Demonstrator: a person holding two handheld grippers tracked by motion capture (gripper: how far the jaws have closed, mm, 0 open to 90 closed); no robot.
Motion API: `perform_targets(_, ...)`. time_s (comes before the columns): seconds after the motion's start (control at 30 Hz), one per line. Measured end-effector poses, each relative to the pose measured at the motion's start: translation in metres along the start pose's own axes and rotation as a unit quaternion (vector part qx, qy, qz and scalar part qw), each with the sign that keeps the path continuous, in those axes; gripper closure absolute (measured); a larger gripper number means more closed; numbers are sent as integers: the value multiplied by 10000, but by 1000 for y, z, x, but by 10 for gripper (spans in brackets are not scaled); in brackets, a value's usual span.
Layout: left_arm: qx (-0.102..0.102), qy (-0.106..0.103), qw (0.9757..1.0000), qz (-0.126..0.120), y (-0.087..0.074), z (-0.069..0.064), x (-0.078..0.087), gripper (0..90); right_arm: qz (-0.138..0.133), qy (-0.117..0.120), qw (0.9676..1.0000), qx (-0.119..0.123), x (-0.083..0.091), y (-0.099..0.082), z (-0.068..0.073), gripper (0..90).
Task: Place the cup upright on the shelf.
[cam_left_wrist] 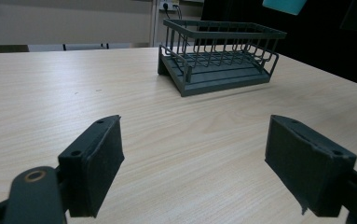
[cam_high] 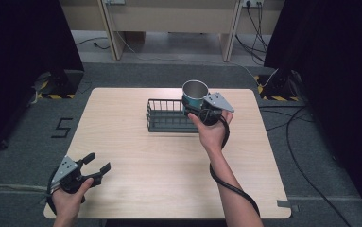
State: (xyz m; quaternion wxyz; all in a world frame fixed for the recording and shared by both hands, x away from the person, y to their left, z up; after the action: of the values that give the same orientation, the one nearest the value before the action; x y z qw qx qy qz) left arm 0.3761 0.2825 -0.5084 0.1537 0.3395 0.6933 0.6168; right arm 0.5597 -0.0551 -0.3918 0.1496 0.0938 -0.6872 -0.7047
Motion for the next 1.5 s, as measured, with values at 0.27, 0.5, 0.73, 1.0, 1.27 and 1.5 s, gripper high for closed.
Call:
perform_targets(0.27, -2, -2, 10000, 2, 0, 0, 0, 183, 27, -13, 10000, -14, -8, 0, 0, 158)
perform_targets(0.5, 0, -4, 10000, -1, 0, 0, -1, 183, 82, -40, 9999, -58, -19, -1, -1, 157)
perform_targets(0.73, 6, -4, 10000, 1, 0, 0, 0, 186, 139, -53, 9999, -78, -30, -1, -1, 157)
perform_targets(1.0, 8, -12, 10000, -10, 0, 0, 0, 186, 211, -85, 9997, -104, -39, -5, 0, 157)
perform_targets(1.27, 12, -15, 10000, -9, 0, 0, 0, 186, 293, -99, 9994, -151, -48, -11, 2, 157)
perform_targets(1.5, 32, -12, 10000, -29, 0, 1, 0, 186, 400, -112, 9990, -136, -57, -19, 5, 158)
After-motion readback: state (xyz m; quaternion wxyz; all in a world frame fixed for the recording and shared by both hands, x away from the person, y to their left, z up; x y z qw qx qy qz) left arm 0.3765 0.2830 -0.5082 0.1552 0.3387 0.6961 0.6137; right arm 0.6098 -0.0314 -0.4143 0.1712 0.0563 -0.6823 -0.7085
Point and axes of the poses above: each handheld gripper's, and its own axes: x roughly backward along the jaws, y roughly out of its top, z roughly to its left, the point moved 8 cm from there along -x, roughly forward along the jaws, and after that the axes turned 10 degrees about -y, right-handed, at the moved point
